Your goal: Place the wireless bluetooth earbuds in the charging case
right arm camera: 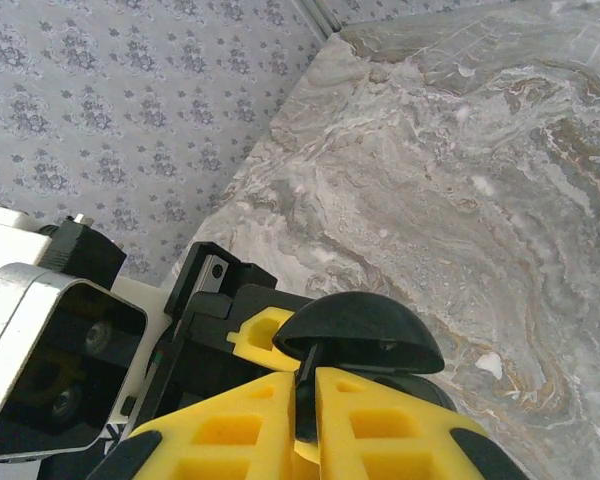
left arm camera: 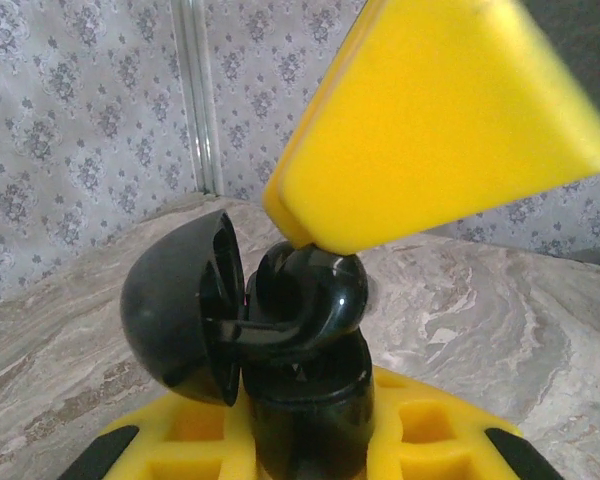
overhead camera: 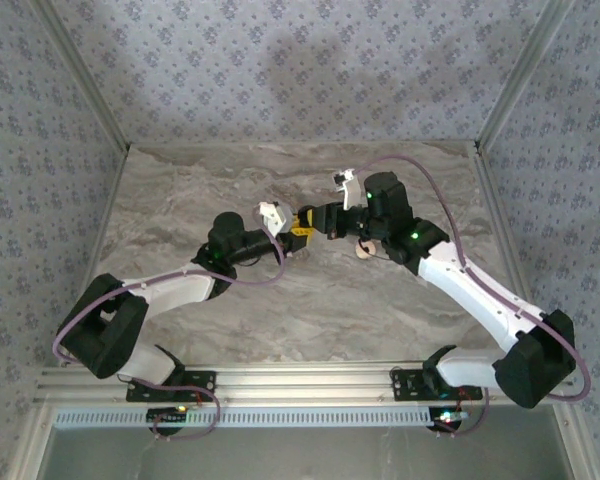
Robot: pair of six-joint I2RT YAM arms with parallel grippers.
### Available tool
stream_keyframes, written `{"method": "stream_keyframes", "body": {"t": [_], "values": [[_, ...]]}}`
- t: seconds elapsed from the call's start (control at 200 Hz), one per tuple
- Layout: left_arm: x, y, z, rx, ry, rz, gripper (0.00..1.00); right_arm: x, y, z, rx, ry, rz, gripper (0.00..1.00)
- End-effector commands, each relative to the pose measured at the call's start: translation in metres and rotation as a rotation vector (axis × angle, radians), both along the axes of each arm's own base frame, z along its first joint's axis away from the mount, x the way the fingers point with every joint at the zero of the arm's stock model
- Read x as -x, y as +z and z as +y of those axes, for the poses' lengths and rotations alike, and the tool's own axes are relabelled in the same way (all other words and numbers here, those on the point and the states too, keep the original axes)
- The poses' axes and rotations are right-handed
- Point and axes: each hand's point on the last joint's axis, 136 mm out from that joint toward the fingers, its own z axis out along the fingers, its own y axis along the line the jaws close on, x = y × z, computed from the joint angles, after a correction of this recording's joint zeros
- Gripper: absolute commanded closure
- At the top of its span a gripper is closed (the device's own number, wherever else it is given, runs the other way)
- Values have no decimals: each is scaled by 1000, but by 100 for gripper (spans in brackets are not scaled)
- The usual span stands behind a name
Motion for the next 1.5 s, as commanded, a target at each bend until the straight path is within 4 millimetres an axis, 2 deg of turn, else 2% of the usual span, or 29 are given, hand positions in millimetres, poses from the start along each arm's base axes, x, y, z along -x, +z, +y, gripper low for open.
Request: {"method": "stream_keyframes", "body": {"t": [0.0, 0.55, 0.705, 0.899, 1.304, 1.494], "values": [[10, 32, 0, 54, -43, -81, 86, 0, 6, 2, -5, 16, -1, 84], [10, 31, 0, 43, -39, -81, 86, 8, 7, 5, -11, 50, 17, 83], [8, 30, 0, 39, -29, -80, 86, 11, 5, 3, -5, 40, 23, 75], [9, 31, 1, 39, -30, -81, 86, 7, 2, -7, 25, -17, 13, 73], [9, 28, 1, 33, -27, -73, 86, 15, 28, -9, -26, 3, -56, 68], [9, 30, 1, 37, -28, -74, 86, 22, 25, -7, -44, 27, -45, 68]]}}
